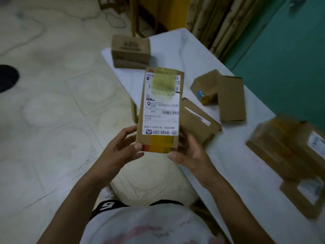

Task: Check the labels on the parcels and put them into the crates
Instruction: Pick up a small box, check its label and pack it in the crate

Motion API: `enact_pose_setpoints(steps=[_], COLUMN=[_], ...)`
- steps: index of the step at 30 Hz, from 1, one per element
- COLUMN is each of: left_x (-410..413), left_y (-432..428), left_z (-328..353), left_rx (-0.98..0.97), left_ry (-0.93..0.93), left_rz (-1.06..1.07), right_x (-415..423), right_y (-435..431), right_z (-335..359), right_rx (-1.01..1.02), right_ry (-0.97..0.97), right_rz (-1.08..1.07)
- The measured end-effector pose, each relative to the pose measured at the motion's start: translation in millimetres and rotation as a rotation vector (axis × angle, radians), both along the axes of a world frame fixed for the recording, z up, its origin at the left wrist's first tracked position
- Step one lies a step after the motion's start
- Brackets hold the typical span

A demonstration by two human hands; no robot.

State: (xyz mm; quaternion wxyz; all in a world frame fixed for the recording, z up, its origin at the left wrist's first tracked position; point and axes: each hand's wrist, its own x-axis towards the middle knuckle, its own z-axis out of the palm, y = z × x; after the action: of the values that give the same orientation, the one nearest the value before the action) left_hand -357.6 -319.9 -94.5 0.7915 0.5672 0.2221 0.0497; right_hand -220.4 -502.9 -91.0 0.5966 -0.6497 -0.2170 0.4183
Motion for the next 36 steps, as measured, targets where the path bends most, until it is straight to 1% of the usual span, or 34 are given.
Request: enact_pose_setpoints(steps=[5, 9, 13, 16, 21, 25, 30, 34, 36], left_x=[-64, -113, -143, -149, -132, -105, -50, 5, 30], left_y=[119, 207, 274, 312, 376, 449, 555, 635, 669], left_z=[1, 7, 12, 6, -9, -15, -10, 10, 16], left_rx=[0.018, 0.045, 0.059, 0.051, 0.012, 0.035, 0.072, 0.138, 0.14], left_ry=[-0.014, 0.012, 0.026, 0.021, 0.027, 0.054, 0.094, 0.098, 0.081], left_rz=[0.152, 0.244, 0.281, 0.313, 0.361, 0.379, 0.388, 0.373, 0.383], right_x=[-41, -79, -102, -105, -86, -58, -4, 52, 79], right_y=[143, 248, 324, 367, 441, 515, 624, 706, 742], right_z=[2, 5, 7, 5, -5, -16, -18, 0, 9], right_rx=[0.017, 0.02, 0.032, 0.021, -0.001, 0.016, 0.034, 0.063, 0.084], right_ry=[-0.05, -0.06, -0.032, -0.028, 0.004, 0.044, 0.062, 0.033, 0.015], right_rz=[0.155, 0.202, 0.246, 0.27, 0.267, 0.262, 0.258, 0.28, 0.29])
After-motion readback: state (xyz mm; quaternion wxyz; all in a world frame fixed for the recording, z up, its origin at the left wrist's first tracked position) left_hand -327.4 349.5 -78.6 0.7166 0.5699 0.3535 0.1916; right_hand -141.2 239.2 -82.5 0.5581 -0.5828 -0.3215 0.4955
